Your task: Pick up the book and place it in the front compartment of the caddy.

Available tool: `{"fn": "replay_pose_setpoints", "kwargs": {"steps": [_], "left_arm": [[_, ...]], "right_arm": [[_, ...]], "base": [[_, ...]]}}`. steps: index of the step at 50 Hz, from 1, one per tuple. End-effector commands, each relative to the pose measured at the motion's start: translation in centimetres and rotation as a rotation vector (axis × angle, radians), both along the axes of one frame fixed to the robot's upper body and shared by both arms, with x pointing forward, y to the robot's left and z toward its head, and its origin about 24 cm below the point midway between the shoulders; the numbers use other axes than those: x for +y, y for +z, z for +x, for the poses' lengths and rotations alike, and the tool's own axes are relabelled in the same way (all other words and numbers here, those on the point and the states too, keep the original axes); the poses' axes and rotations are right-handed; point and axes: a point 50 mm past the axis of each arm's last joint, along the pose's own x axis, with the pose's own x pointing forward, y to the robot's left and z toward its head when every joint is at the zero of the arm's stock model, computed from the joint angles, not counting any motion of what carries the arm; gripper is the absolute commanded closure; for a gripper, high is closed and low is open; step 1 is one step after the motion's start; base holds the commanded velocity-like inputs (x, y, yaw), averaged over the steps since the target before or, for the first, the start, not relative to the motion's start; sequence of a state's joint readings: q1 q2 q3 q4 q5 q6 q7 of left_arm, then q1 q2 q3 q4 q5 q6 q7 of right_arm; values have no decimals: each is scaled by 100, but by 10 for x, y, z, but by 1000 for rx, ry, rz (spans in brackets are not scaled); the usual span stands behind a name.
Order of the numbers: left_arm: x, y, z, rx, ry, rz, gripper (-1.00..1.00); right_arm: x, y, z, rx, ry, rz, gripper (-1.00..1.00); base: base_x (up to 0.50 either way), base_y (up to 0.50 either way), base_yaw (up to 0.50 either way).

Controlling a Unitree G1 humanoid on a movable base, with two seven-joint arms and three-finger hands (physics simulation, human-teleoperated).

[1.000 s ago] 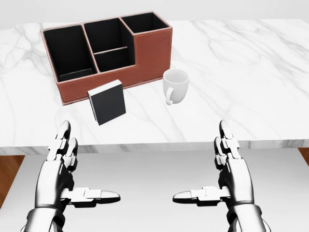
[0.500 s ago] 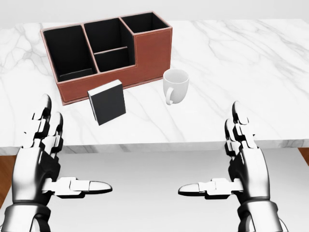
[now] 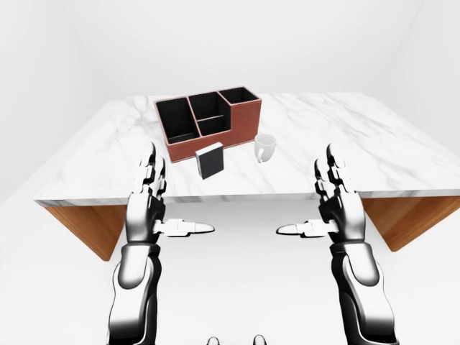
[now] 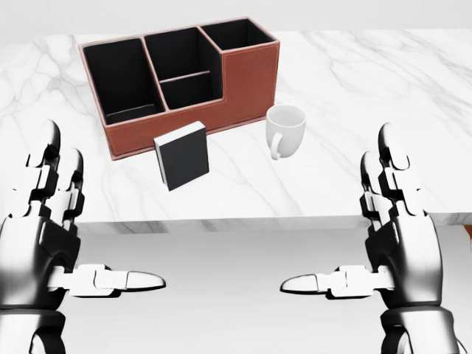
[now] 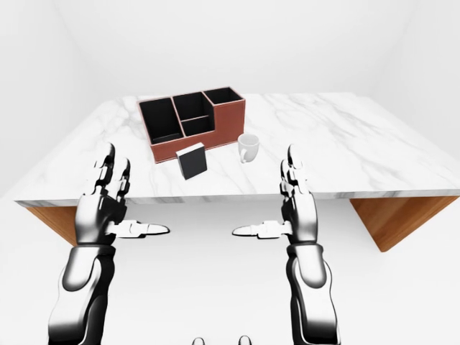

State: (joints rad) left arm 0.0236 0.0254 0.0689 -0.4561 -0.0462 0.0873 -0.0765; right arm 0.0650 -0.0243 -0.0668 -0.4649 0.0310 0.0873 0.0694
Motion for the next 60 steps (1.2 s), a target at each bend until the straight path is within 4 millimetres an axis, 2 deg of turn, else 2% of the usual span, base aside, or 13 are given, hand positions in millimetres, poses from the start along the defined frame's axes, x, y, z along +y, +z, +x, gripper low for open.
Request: {"fn": "replay_pose_setpoints", "kwargs": {"steps": [1,21,34,60], "left_arm": [[1,4,-2,-17,1,5,-100],[1,2,-2,-11,-2,5,-100],[1,3,-2,-12,-2,5,-100],[1,6,-2,-26,-2,6,-100]], "right_arm": [[0,14,-6,-66,16,-4,-100],[1,6,-2,-27,-3,-25,-100],[3,15,-4,-65,-9,-39,-100],[4,15,-7,-66,7,-38,-100]], "base": [[0,50,0],[0,50,0],[0,2,0],[49,0,0]]}}
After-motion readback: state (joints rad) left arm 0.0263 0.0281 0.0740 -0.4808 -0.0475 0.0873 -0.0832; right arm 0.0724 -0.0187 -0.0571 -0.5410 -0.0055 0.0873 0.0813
